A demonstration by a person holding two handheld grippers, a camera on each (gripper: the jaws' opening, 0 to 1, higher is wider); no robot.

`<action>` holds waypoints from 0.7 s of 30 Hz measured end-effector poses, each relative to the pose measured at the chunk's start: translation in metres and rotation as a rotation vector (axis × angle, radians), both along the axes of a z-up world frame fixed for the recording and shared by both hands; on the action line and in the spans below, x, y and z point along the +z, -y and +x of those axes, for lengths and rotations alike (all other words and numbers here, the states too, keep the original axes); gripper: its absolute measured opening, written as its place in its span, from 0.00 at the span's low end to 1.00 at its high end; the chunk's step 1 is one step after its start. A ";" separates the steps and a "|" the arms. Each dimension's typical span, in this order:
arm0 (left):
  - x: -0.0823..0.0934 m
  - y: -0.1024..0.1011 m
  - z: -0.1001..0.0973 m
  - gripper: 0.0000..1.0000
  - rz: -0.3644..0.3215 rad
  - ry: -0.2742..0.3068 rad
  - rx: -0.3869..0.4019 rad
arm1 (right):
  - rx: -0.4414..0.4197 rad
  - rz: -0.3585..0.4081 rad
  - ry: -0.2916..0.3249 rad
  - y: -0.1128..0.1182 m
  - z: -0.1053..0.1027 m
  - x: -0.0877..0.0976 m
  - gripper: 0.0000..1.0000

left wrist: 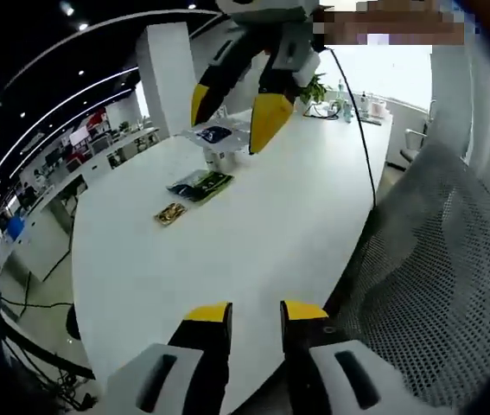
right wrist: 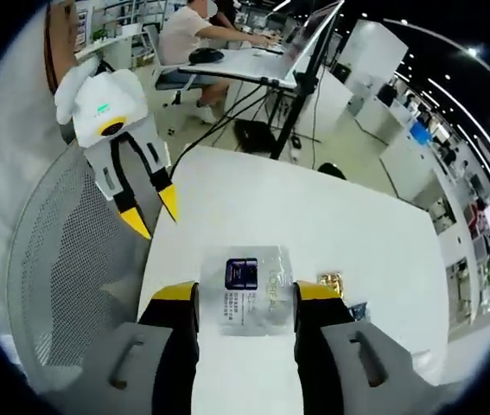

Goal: Arrange the skincare products in the storage area until every visible bottle or jar stands upright without overlapping.

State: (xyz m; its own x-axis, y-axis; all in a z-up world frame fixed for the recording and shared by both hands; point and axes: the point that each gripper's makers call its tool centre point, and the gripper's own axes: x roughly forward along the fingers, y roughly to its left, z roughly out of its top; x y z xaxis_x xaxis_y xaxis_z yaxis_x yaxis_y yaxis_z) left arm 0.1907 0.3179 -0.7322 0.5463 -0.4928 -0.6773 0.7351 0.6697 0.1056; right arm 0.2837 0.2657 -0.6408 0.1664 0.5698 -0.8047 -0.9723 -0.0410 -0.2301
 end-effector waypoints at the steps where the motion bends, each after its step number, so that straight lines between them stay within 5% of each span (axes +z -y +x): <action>1: -0.003 0.000 0.000 0.23 0.004 -0.008 0.002 | -0.005 0.002 -0.008 -0.001 0.003 0.000 0.41; 4: -0.008 -0.004 -0.001 0.23 0.023 -0.034 0.015 | -0.018 0.002 -0.027 -0.004 0.013 -0.003 0.41; 10: -0.002 -0.010 0.009 0.25 0.040 0.038 0.045 | -0.036 -0.016 -0.025 -0.008 0.039 -0.002 0.41; 21: -0.007 -0.015 0.009 0.28 0.065 0.020 0.064 | -0.046 -0.071 -0.023 -0.005 0.090 -0.011 0.41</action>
